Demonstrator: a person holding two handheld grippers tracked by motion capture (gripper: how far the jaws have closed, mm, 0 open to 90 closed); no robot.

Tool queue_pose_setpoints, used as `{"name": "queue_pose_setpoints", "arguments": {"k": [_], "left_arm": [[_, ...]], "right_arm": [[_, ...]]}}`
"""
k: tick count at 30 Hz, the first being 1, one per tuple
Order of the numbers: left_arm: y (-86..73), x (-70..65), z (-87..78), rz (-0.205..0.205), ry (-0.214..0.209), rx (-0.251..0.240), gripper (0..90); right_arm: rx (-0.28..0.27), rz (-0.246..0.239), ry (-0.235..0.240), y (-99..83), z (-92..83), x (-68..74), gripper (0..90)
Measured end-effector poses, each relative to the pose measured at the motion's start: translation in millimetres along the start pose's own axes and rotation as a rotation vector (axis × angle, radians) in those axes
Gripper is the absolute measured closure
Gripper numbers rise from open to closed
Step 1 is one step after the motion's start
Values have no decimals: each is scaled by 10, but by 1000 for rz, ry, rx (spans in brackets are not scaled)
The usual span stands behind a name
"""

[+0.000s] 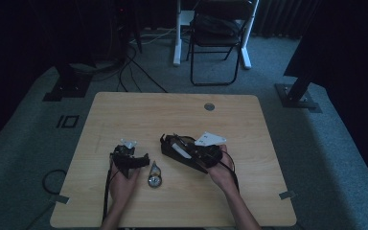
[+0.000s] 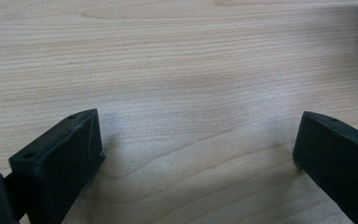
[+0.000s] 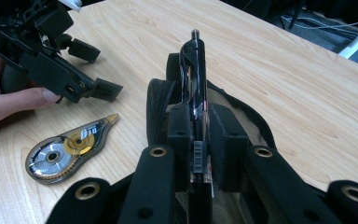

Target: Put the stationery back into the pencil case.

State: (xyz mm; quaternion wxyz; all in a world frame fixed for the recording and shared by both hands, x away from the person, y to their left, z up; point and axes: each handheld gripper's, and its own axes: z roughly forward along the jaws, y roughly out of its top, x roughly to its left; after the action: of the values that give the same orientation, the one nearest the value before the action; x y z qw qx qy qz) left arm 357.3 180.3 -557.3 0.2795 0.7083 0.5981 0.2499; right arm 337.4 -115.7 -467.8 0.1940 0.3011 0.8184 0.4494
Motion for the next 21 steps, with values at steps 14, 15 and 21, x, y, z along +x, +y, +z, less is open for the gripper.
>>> {"name": "queue_pose_setpoints", "arguments": {"k": [14,15,21], "left_arm": [[0,0,0,0,0,0,15],[0,0,0,0,1,0,15],[0,0,0,0,0,0,15]], "right_arm": [[22,8,5,-36,93,-91,798],[22,9,6,-39,100,-97,798],[23,6,11,-50,127,-130,797]]}}
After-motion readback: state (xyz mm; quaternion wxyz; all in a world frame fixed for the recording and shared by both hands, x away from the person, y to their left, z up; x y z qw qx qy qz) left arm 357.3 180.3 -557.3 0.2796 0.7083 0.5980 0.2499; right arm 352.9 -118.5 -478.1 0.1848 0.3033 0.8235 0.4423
